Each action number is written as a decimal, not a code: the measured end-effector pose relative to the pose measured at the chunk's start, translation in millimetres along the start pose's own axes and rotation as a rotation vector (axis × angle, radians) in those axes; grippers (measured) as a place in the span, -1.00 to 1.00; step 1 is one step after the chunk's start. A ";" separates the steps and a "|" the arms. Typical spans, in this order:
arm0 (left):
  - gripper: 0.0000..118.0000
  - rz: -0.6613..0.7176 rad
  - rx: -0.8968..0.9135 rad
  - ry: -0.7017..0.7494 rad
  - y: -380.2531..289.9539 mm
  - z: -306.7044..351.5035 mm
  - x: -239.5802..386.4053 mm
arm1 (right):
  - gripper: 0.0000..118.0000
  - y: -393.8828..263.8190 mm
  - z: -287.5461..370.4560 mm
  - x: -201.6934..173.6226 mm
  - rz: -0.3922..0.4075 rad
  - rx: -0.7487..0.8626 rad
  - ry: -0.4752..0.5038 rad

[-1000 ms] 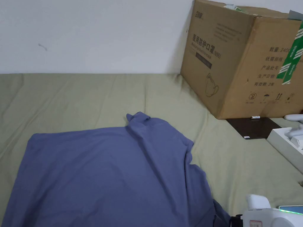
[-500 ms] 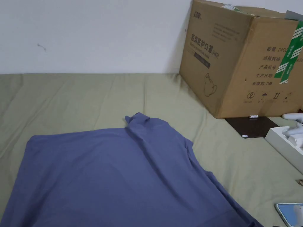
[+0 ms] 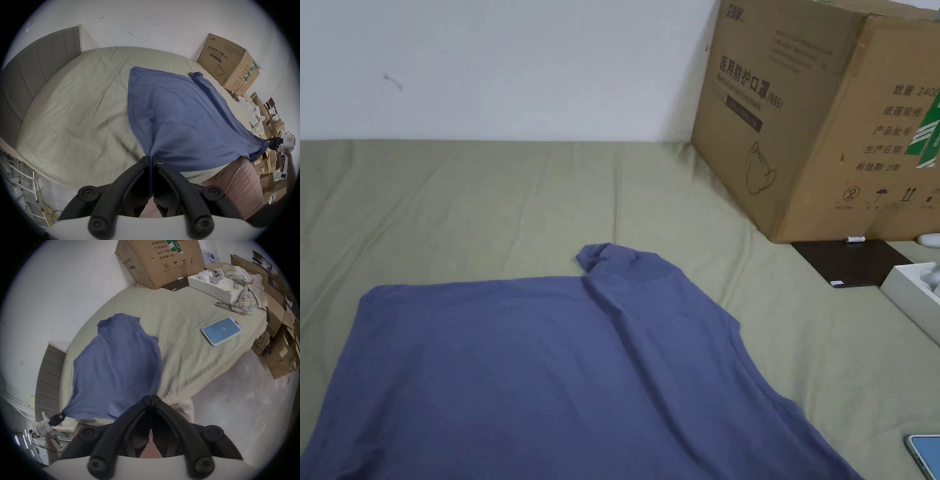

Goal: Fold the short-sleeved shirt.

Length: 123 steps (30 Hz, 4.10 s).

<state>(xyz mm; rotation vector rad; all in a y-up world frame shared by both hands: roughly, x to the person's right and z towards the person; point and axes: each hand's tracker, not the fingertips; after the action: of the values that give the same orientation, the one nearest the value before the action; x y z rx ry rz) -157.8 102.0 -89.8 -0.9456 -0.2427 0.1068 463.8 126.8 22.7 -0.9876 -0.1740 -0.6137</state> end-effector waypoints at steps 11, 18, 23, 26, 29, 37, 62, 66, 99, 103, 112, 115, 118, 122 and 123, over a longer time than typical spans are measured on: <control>-0.95 0.040 -0.173 0.006 136.2 -135.7 -55.5 | -0.99 196.5 -160.2 -85.4 -0.029 -0.101 0.032; 0.08 0.137 -0.184 0.028 147.2 -187.7 -65.7 | 0.53 205.8 -254.0 -79.0 -0.167 -0.087 -0.041; 0.95 0.146 -0.031 0.025 138.6 -149.3 -57.0 | 0.92 176.4 -217.8 -88.0 0.012 0.100 -0.036; 0.95 0.125 0.142 0.000 119.3 -107.1 -46.5 | 0.92 141.1 -171.3 -98.4 0.136 0.219 0.021; 0.89 0.028 0.353 0.032 80.6 -62.1 -30.8 | 0.89 91.0 -121.4 -108.8 0.216 0.366 0.129; -0.99 -0.074 0.599 0.154 -10.7 16.2 17.7 | -1.00 -20.6 -51.3 -144.8 0.287 0.674 0.202; -0.88 -0.128 -0.031 0.162 60.8 -158.7 -10.9 | -1.00 30.9 -71.4 -77.6 0.226 0.466 0.060; -0.92 -0.039 -0.011 0.076 62.4 -130.1 -8.7 | -0.40 74.3 -127.5 -42.0 0.210 0.151 0.174; -0.93 -0.133 -0.099 0.019 63.2 -17.9 -53.1 | -0.90 86.7 -64.0 -32.1 0.280 -0.107 -0.063; -0.93 -0.065 -0.195 -0.020 -2.8 -37.2 -63.9 | -0.90 39.3 -89.7 -0.3 0.220 -0.179 -0.082; 0.94 -0.018 -0.143 0.068 -32.2 -44.6 -70.6 | 0.73 11.4 -102.4 15.0 0.188 -0.050 -0.191; 0.87 -0.093 0.036 0.127 -1.4 -3.7 -58.7 | 0.98 17.8 -64.9 -13.7 0.297 0.150 -0.199; 0.87 -0.103 0.250 0.143 23.8 34.4 -37.2 | 0.97 18.8 -32.8 -51.2 0.344 0.359 -0.098; 0.40 -0.058 0.756 0.099 13.5 77.1 10.9 | 0.81 -6.2 -0.2 -105.9 0.335 0.723 0.215; -0.07 -0.051 0.844 0.101 7.3 75.9 19.0 | 0.52 -14.7 3.1 -122.0 0.350 0.805 0.227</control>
<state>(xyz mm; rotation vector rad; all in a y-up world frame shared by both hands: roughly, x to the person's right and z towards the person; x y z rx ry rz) -158.5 169.9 -50.2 -0.1039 -0.1064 0.1009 356.2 172.9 -14.4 -0.1554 -0.0327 -0.2788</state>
